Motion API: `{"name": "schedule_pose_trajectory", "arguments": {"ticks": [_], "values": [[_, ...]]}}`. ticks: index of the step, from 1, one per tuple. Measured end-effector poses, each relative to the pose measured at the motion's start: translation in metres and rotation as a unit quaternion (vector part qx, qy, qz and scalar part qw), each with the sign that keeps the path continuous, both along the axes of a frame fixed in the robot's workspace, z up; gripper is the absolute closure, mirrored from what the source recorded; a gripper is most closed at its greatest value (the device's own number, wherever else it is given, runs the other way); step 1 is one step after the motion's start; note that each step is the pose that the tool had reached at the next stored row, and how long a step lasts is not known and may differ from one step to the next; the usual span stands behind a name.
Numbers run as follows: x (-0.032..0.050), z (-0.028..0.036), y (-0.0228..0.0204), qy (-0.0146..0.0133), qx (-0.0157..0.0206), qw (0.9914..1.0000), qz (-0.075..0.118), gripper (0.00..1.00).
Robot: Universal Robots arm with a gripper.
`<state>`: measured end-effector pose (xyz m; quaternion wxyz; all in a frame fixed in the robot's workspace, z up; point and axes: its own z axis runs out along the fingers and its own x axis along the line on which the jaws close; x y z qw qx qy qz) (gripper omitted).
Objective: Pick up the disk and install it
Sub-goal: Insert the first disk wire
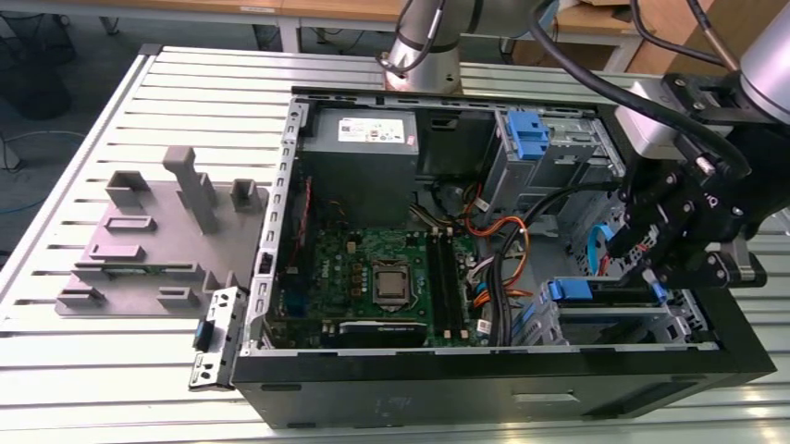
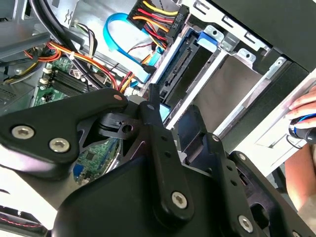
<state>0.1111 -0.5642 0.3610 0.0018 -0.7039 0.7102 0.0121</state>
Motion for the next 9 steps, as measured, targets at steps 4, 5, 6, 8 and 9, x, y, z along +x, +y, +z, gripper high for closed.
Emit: {"name": "schedule_pose_trajectory", "arguments": {"ticks": [4,5,6,8,9], "values": [[0.0000,-0.0007,0.0008,0.0000,0.0000,1.00000,0.000,0.58],[0.0000,-0.0008,0.0008,0.0000,0.0000,1.00000,0.000,0.58],[0.0001,-0.0008,0.0008,0.0000,0.0000,1.00000,0.000,0.58],[0.0005,-0.0010,0.0008,0.0000,0.0000,1.00000,0.000,0.58],[0.0006,-0.0010,0.0008,0.0000,0.0000,1.00000,0.000,0.58]]}}
